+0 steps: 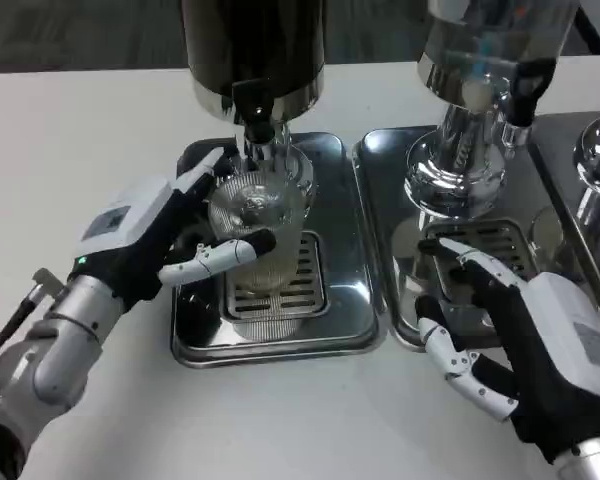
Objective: Grasp the cup under the faucet to collect the drink, then remove the cup.
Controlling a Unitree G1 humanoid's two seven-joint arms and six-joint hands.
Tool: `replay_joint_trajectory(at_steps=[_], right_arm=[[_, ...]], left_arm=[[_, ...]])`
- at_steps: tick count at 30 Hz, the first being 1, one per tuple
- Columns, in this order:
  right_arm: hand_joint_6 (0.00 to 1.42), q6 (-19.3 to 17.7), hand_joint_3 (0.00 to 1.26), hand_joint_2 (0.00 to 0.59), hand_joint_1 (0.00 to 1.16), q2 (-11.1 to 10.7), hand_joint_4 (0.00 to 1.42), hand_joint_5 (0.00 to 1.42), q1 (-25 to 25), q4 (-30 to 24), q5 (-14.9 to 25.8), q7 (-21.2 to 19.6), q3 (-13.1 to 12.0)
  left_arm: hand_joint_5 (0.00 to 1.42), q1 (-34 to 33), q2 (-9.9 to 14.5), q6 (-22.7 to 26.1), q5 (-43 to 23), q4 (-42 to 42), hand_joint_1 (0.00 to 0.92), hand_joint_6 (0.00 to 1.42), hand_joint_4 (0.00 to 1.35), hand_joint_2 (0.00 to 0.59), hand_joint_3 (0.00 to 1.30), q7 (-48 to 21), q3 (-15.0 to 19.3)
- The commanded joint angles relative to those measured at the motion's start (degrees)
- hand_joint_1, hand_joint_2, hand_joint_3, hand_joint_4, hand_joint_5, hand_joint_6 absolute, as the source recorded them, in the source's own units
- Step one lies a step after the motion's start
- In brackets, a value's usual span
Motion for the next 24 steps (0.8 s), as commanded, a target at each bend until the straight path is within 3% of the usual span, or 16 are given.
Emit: replay_joint_trajectory(at_steps=[1, 7, 12, 18, 24], right_arm=[[0.39, 0.14, 0.25, 0.437, 0.35, -0.1, 0.2, 0.27, -0.49, 0.53, 0.55, 0.47, -0.31], [0.39, 0.11, 0.25, 0.437, 0.35, 0.03, 0.2, 0.28, -0.27, 0.38, 0.71, 0.34, -0.45], [0.37, -0.19, 0.25, 0.437, 0.35, 0.05, 0.2, 0.28, -0.76, 0.7, 1.1, 0.35, -0.53], [0.37, -0.38, 0.25, 0.437, 0.35, -0.04, 0.2, 0.28, -2.07, 1.14, 1.76, 0.63, -0.79], [0.35, -0.62, 0.25, 0.45, 0.36, -0.53, 0.21, 0.29, -3.11, 1.49, 2.07, 0.93, -1.08]], left_arm=[[0.37, 2.0, 1.55, -1.47, -1.4, -1.76, 0.0, 0.39, 0.07, 0.031, 0.03, -0.84, 1.09], [0.34, 6.05, 4.64, -5.48, -3.84, -6.72, 0.0, 0.37, 0.06, 0.022, 0.04, -1.15, 4.0], [0.31, 12.56, 8.94, -10.17, -8.1, -14.87, 0.0, 0.35, 0.08, 0.019, 0.08, -2.84, 8.36], [0.29, 19.14, 12.46, -12.08, -16.94, -22.83, 0.0, 0.35, 0.1, 0.03, 0.14, -10.47, 14.25], [0.34, 21.35, 14.19, -15.68, -34.08, -26.14, 0.0, 0.29, 0.27, 0.06, 0.3, -23.97, 19.87]])
